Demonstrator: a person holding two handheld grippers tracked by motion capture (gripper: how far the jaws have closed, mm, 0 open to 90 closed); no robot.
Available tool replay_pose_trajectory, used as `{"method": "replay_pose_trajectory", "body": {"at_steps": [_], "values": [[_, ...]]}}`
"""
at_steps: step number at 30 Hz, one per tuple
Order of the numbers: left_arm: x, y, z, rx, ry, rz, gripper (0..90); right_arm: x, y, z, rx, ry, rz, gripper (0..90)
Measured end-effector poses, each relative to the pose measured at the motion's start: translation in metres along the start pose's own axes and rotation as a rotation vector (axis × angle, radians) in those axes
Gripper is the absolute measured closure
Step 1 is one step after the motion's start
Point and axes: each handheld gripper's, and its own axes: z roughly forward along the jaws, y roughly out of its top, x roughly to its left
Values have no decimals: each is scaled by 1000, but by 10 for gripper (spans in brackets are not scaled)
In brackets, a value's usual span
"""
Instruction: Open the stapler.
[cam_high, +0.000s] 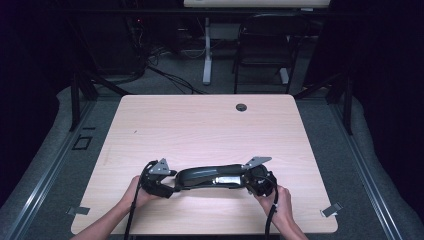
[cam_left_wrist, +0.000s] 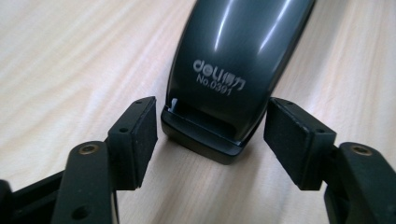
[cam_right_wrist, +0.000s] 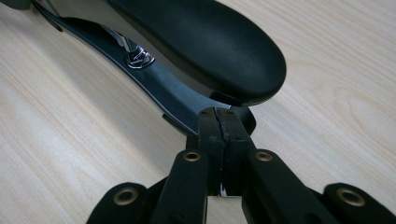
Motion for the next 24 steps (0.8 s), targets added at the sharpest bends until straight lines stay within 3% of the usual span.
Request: {"method": "replay_pose_trajectory", "body": {"at_steps": [4, 7, 9, 12, 16, 20, 24], "values": [[-12, 6, -16, -63, 49, 12, 395, -2, 0, -1, -8, 1, 3, 897], [-30, 18, -24, -110, 92, 32, 420, -2, 1, -1, -17, 10, 9, 897], [-44, 27, -25, -140, 88, 52, 503, -3, 1, -2, -15, 9, 4, 896], [-61, 38, -19, -163, 84, 56, 548, -3, 1, -2, -15, 11, 9, 894], [-79, 48, -3, -171, 114, 37, 644, -4, 2, -3, -18, 6, 9, 894], [-93, 53, 14, -172, 124, 37, 717, -4, 2, -1, -23, 11, 16, 890], [-105, 54, 31, -174, 160, 14, 787, -6, 2, -1, -17, 5, 16, 890]]}}
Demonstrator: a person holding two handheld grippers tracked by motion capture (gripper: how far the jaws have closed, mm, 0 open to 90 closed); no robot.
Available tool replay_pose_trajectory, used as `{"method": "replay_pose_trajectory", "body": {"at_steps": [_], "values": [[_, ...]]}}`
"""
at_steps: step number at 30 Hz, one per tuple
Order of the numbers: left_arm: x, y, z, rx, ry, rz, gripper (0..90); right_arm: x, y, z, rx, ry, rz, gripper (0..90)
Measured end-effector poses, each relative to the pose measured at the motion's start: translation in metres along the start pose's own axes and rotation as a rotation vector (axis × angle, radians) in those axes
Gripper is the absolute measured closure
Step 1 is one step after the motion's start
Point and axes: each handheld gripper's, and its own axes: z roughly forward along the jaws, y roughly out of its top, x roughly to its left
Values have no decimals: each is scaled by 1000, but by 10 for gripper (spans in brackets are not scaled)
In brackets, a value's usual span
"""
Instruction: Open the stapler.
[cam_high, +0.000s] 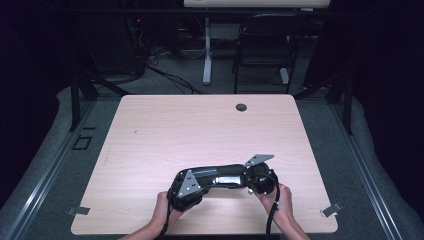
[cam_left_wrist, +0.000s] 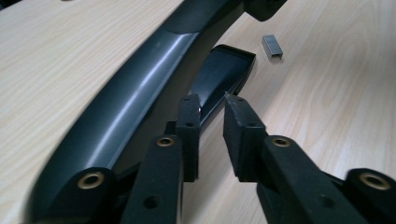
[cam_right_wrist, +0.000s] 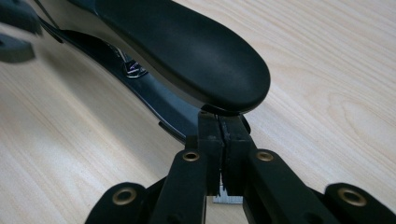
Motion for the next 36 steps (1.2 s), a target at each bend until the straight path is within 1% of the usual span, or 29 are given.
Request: {"method": "replay_pose_trajectory", "body": {"at_steps": [2, 3, 4, 5, 6, 7, 9, 12, 13, 14, 16, 18, 20, 21, 22, 23, 24, 25, 27, 29, 31, 33, 35, 36], "values": [[-8, -1, 8, -5, 10, 8, 821, 0, 0, 0, 1, -1, 0, 890], [-11, -1, 12, -4, 20, 8, 835, 0, 0, 0, -2, 2, 0, 889], [-15, -1, 16, -5, 20, 4, 851, 0, 0, -1, -2, 1, -1, 889], [-19, -1, 20, -6, 36, 9, 863, 0, 0, -1, -3, 2, -1, 887], [-22, -1, 23, -12, 41, 6, 882, 0, 0, 0, -3, 3, 0, 886], [-24, -1, 26, -10, 47, -3, 900, 0, 0, 0, -4, 3, 1, 886], [-29, 0, 33, -14, 76, -14, 900, 0, 0, 0, -4, 4, 1, 885], [-32, -2, 45, -13, 106, -55, 900, 0, 0, 0, -2, 5, 1, 883], [-33, -3, 49, -12, 117, -75, 900, 0, 0, 0, -3, 5, 3, 883], [-33, -4, 54, 5, 124, -84, 900, 0, 0, 0, -5, 8, 4, 883], [-33, -1, 55, -14, 149, -87, 900, 0, 0, 0, -10, 7, 8, 882], [-34, 0, 58, -5, 161, -95, 900, -1, 0, 0, -9, 9, 9, 880], [-35, 1, 60, 5, 165, -98, 900, -1, 0, 1, -9, 12, 10, 879], [-35, 1, 61, 14, 175, -98, 900, 0, 0, 1, -14, 13, 14, 879], [-34, 2, 62, 33, 176, -111, 900, 0, -1, 1, -14, 14, 15, 880], [-34, 2, 63, 40, 178, -122, 900, 0, 0, 1, -15, 16, 16, 879], [-32, 3, 64, 45, 167, -140, 900, -1, 0, 1, -8, 16, 9, 880], [-34, 3, 65, 51, 171, -140, 900, -1, 0, 2, -11, 19, 13, 879], [-37, 5, 66, 74, 179, -115, 900, -1, 0, 2, -6, 16, 10, 879], [-37, 5, 68, 82, 174, -128, 900, -1, 1, 4, -3, 22, 15, 878], [-39, 6, 70, 102, 175, -121, 900, 0, 1, 5, -7, 21, 15, 877], [-40, 7, 70, 101, 178, -129, 900, -1, 1, 4, -5, 28, 16, 878], [-41, 7, 69, 74, 186, -132, 900, -2, 1, 4, -5, 25, 19, 874], [-41, 7, 69, 74, 185, -127, 900, -2, 0, 4, -12, 29, 27, 874]]}}
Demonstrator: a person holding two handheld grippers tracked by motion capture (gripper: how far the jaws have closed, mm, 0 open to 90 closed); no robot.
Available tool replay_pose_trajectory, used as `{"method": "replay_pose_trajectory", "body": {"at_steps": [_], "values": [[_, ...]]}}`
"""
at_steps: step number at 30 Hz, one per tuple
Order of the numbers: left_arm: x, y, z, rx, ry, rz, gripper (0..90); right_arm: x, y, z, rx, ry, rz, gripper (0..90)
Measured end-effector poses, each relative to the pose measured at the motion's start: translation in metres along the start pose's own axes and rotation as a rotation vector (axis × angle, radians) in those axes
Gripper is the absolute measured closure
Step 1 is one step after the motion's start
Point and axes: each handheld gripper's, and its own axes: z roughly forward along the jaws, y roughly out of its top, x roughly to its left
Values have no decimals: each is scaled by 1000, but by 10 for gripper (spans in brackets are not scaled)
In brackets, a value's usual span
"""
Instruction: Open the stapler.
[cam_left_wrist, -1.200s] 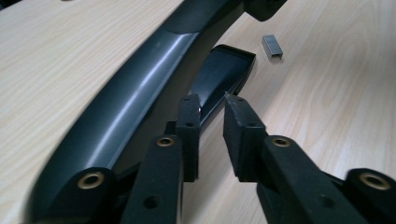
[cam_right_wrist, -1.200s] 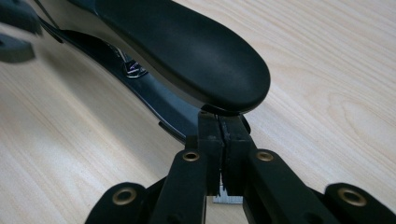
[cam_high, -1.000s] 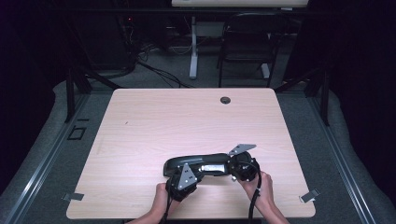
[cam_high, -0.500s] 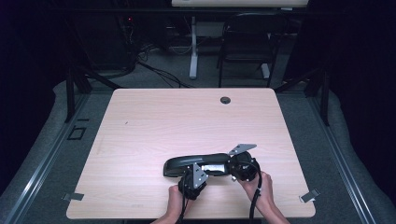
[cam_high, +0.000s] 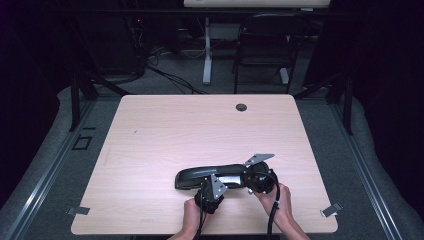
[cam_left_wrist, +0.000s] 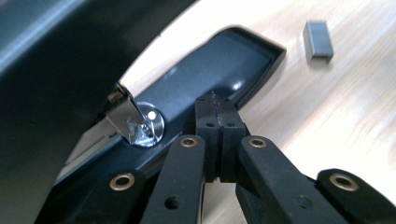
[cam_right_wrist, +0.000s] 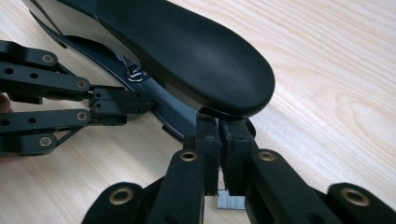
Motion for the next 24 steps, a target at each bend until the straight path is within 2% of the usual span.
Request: {"method": "replay_pose_trajectory", "body": {"at_steps": [3, 8, 13, 19, 24], "values": [[-2, 0, 0, -22, 11, 4, 900, 0, 0, 0, -7, 1, 8, 870], [-4, 2, 2, 5, 21, 7, 900, -1, 0, -2, -6, 9, 15, 871], [-3, 3, 1, -6, 31, 1, 900, -2, -1, -2, -14, 9, 27, 873], [-6, 3, 3, 10, 36, 32, 900, -7, -4, 4, 8, -2, 45, 873], [-2, 2, 2, -4, 15, -8, 900, -8, -5, 5, 0, 11, 63, 876]]}}
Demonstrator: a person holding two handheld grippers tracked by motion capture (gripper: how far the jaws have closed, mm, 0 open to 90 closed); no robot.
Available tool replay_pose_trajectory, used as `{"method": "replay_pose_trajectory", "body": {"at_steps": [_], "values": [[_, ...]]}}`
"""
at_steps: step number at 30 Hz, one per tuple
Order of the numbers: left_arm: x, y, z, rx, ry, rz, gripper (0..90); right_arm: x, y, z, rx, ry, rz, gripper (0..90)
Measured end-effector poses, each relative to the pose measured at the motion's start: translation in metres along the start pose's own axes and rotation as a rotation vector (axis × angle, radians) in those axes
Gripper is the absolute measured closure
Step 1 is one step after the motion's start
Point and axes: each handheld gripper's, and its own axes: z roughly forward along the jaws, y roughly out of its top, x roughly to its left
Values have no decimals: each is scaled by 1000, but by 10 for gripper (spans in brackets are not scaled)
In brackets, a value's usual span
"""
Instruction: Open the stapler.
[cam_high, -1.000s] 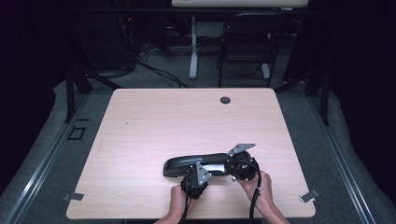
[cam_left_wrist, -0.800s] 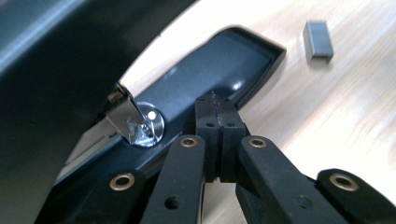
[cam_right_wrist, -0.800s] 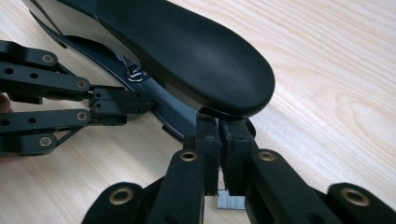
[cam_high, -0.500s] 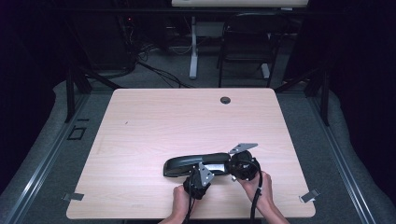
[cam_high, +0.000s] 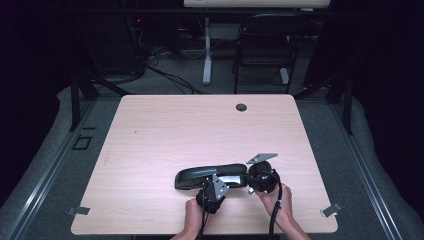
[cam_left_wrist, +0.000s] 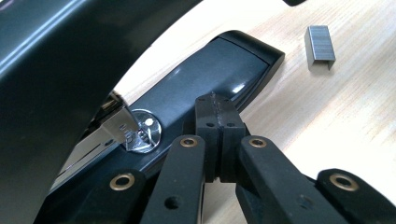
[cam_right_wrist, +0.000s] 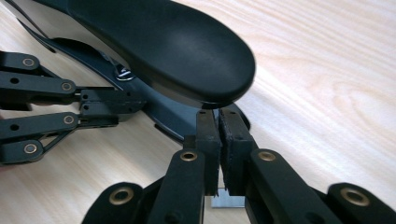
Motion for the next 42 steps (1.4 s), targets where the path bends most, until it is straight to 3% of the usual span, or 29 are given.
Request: {"method": "replay_pose_trajectory", "body": {"at_steps": [4, 6, 8, 9, 11, 13, 17, 19, 24, 31, 42], "values": [[-1, 1, 0, -27, -5, -14, 900, 6, 0, 3, 34, -5, 30, 888], [-2, 2, 0, -44, -9, -30, 900, 12, 0, 9, 39, 3, 79, 900], [-2, 3, -1, -57, -13, -47, 900, 16, -1, 12, 57, -28, 109, 900], [-2, 3, 0, -64, -14, -52, 900, 17, -3, 16, 57, -30, 167, 900], [-1, 5, -1, -82, -19, -73, 900, 16, -5, 20, 55, -31, 195, 900], [1, 7, -2, -94, -17, -80, 900, 12, -5, 21, 16, -23, 179, 900], [5, 9, -1, -101, -12, -113, 900, 7, -9, 27, 32, -30, 164, 900], [7, 8, 2, -100, -7, -129, 900, 6, -9, 27, 15, -49, 151, 900], [6, 9, 6, -120, 2, -153, 900, 4, -11, 29, -7, -40, 92, 900], [6, 15, 8, -143, 2, -183, 900, 14, -9, 33, -24, -36, 7, 900], [4, 14, 6, -168, -1, -189, 900, 16, -12, 34, -48, -29, 31, 900]]}}
